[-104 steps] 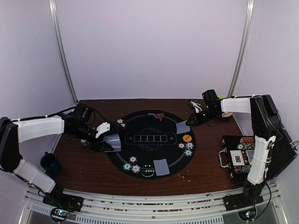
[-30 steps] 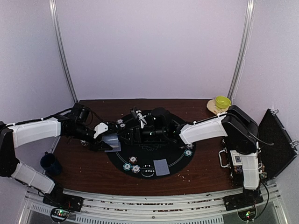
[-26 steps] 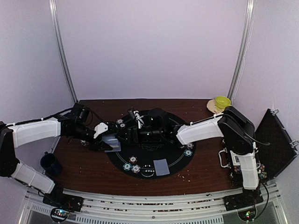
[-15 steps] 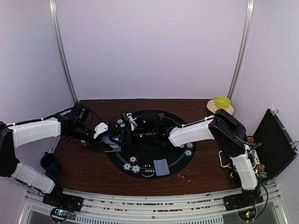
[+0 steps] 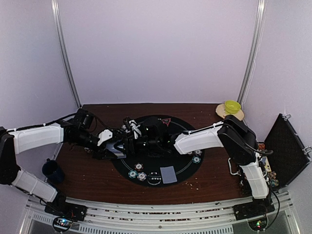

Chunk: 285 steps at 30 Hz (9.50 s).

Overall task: Distribute texas hold em gaming equipment
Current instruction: Pick up the poker card from the face-down deck piles, then distribute the poker card in the small blind area, then pick up the poker card from the face-down deck piles.

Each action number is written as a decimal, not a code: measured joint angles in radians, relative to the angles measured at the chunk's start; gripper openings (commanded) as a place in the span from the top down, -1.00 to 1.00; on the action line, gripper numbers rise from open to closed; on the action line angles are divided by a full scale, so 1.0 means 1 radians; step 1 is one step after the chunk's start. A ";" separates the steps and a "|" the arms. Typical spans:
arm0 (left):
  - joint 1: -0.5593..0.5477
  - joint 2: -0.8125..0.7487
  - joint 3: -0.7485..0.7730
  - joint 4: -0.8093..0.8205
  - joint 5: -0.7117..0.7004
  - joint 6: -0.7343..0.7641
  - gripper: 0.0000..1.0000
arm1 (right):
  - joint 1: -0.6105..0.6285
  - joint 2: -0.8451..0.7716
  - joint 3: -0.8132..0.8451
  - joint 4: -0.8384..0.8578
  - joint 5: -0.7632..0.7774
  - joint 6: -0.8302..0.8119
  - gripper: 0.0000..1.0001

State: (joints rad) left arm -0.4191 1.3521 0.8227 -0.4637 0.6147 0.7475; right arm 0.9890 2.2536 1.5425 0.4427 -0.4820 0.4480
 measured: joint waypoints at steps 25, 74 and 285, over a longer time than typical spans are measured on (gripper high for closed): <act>0.000 0.013 0.000 0.007 0.011 0.003 0.06 | -0.021 -0.110 -0.123 -0.006 -0.037 0.027 0.19; -0.003 0.013 0.000 0.000 0.016 0.003 0.06 | -0.186 -0.464 -0.467 0.090 -0.071 0.073 1.00; -0.001 0.016 -0.017 -0.009 0.049 0.056 0.06 | -0.007 -0.085 -0.072 -0.070 -0.048 -0.092 0.21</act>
State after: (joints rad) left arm -0.4202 1.3678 0.8059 -0.4725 0.6636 0.8036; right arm 0.9821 2.1689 1.4704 0.3729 -0.5297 0.3561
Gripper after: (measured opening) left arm 0.521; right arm 0.397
